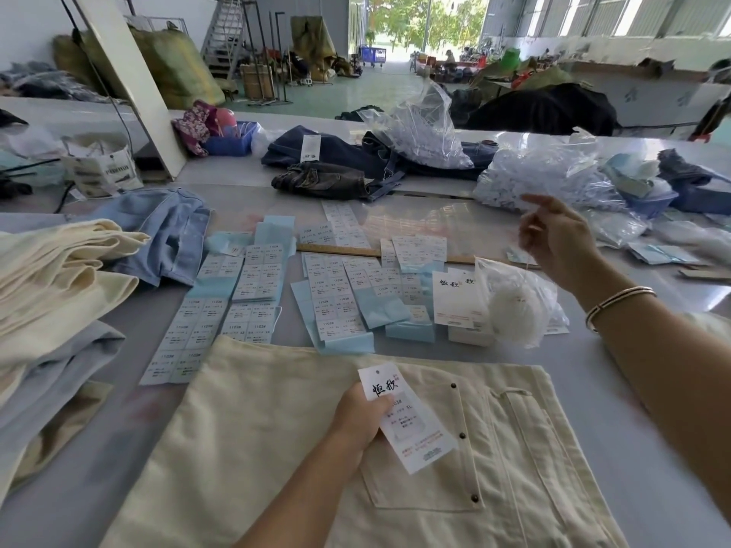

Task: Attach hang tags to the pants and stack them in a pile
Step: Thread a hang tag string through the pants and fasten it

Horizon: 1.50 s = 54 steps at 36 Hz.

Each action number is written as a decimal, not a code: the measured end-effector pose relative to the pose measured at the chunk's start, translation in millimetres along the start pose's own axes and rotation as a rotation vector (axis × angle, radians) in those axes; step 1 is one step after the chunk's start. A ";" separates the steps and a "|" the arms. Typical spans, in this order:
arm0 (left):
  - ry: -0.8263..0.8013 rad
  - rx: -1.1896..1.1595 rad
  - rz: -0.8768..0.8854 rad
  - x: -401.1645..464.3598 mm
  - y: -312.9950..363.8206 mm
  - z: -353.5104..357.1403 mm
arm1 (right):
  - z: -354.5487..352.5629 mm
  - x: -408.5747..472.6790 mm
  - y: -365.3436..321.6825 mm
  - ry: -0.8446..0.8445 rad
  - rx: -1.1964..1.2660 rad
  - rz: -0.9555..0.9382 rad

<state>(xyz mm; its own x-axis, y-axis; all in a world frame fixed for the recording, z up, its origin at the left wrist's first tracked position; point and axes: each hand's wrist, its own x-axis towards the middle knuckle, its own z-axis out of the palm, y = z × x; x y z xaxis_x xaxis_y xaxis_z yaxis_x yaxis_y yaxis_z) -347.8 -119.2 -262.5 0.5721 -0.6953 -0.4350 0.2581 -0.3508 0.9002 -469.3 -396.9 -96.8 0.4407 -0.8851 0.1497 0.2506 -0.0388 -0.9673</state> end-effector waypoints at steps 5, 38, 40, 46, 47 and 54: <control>0.004 0.015 -0.022 -1.6 -0.5 0.1 | -3.3 4.9 9.5 -0.045 -1.128 -0.015; -0.411 1.313 0.611 48.8 67.7 156.4 | -7.8 -25.1 -28.5 -0.069 -0.578 0.034; -0.369 1.062 0.658 38.5 70.3 147.0 | -6.3 -37.6 -22.8 -0.191 -0.596 0.139; -0.558 -0.293 0.183 -7.8 62.5 81.7 | 5.8 -89.0 4.3 -0.315 -0.323 0.315; -0.595 -0.444 0.108 -11.2 57.6 71.1 | 9.2 -100.1 10.1 -0.352 -0.308 0.334; -0.686 -0.873 -0.040 -36.6 22.7 20.5 | 39.6 -196.5 55.8 -0.529 -0.472 0.272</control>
<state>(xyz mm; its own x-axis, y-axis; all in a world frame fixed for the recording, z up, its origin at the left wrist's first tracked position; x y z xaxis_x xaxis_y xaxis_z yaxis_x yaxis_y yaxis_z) -378.8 -114.5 -226.6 0.0689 -0.9877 -0.1405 0.8807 -0.0060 0.4736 -507.8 -206.8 -172.1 0.8187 -0.5561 -0.1432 -0.2689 -0.1509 -0.9513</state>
